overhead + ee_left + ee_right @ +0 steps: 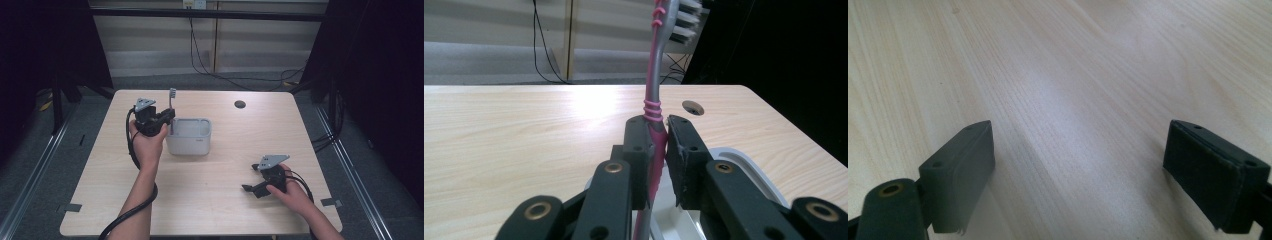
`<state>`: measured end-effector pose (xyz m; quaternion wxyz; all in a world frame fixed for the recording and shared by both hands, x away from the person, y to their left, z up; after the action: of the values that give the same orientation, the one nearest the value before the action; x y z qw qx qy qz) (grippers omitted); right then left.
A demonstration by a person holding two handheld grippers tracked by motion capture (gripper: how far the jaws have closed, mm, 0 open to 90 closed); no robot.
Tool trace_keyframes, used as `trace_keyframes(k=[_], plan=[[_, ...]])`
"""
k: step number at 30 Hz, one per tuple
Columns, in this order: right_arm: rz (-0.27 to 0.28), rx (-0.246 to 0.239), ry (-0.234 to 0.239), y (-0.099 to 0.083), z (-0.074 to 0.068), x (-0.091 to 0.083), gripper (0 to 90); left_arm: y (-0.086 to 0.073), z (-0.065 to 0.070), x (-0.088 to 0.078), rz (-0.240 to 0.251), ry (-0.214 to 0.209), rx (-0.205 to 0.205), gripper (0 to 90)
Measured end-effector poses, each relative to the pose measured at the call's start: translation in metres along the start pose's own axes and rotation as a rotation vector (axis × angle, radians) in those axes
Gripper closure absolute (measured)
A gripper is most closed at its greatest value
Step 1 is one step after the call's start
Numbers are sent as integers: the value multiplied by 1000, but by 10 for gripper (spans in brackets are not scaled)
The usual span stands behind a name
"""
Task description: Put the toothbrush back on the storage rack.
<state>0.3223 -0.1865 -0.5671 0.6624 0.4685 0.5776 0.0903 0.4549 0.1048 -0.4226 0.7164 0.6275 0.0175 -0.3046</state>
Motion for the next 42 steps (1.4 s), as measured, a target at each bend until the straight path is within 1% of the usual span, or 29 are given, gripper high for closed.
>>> trace_keyframes(k=[1,3,6,11,12,17,24,30,33,37,42], plan=[[0,0,0,0,0,0,124,-1,0,0,-6,1,7,795],[0,0,0,0,0,0,124,-2,0,0,-7,1,4,795],[0,0,0,0,0,0,124,-4,0,0,-14,1,13,795],[0,1,0,0,0,0,124,-8,-2,-1,-24,10,22,795],[0,0,0,0,0,0,124,-9,-2,-1,-24,12,18,795],[0,1,0,0,0,0,124,-14,-3,-2,-37,17,31,795],[0,1,0,0,0,0,124,-21,-5,-2,-63,30,49,792],[0,1,0,0,0,0,124,-23,-5,-2,-81,29,63,792],[0,1,0,0,0,0,124,-26,-5,-1,-86,27,55,792],[0,1,0,0,0,0,124,-27,-4,-1,-88,31,64,792],[0,1,0,0,0,0,124,-27,-4,-1,-92,33,65,792]])
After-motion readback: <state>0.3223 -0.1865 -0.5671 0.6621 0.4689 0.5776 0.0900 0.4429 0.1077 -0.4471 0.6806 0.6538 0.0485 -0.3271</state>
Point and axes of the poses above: each handheld gripper's, and its own axes: x roughly forward along the jaws, y roughly out of its top, z roughly to its right, the point moved 8 cm from there along x, roughly forward along the jaws, and after that the axes turned 6 degrees about y, right-handed, at the moved point
